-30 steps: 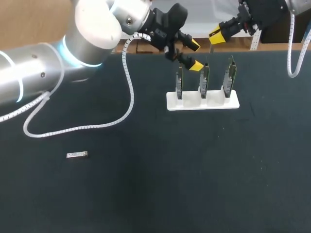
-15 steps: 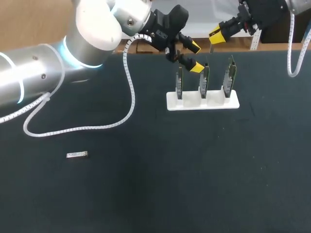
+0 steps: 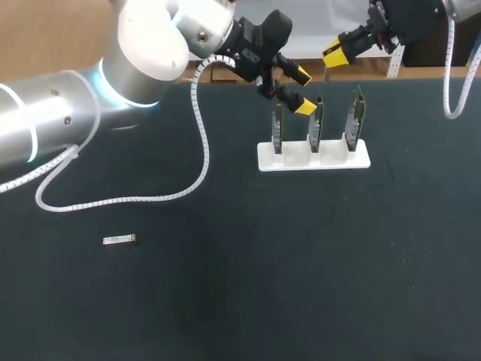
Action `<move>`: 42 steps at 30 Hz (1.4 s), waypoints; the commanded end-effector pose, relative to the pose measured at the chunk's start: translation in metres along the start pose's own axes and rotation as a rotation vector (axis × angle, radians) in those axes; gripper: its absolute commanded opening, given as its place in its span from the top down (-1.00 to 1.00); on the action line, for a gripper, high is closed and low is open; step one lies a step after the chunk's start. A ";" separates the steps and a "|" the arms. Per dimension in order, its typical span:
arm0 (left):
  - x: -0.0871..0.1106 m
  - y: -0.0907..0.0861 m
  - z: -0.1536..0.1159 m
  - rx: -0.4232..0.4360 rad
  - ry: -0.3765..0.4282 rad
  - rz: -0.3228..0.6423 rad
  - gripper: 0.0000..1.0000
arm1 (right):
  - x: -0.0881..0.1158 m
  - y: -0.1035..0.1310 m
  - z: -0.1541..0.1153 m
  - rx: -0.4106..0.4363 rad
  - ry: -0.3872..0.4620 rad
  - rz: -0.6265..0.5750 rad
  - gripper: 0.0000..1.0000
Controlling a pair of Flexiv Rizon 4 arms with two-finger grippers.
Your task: Pick up the optical module with the left hand, and insert it into the network port with the right hand.
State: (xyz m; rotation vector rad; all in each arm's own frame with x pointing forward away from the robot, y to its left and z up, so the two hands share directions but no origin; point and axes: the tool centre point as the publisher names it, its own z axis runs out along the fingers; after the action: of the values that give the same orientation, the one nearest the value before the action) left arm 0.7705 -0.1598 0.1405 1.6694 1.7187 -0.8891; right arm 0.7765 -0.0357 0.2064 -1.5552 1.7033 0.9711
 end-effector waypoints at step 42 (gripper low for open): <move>-0.001 0.001 0.000 0.002 0.004 -0.001 -1.00 | 0.008 0.014 0.007 -0.080 0.020 -0.050 1.00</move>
State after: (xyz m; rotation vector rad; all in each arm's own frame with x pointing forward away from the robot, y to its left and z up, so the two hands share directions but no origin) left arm 0.7705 -0.1596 0.1406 1.6696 1.7183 -0.8893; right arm 0.7572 -0.0346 0.1985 -1.6488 1.6508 1.0098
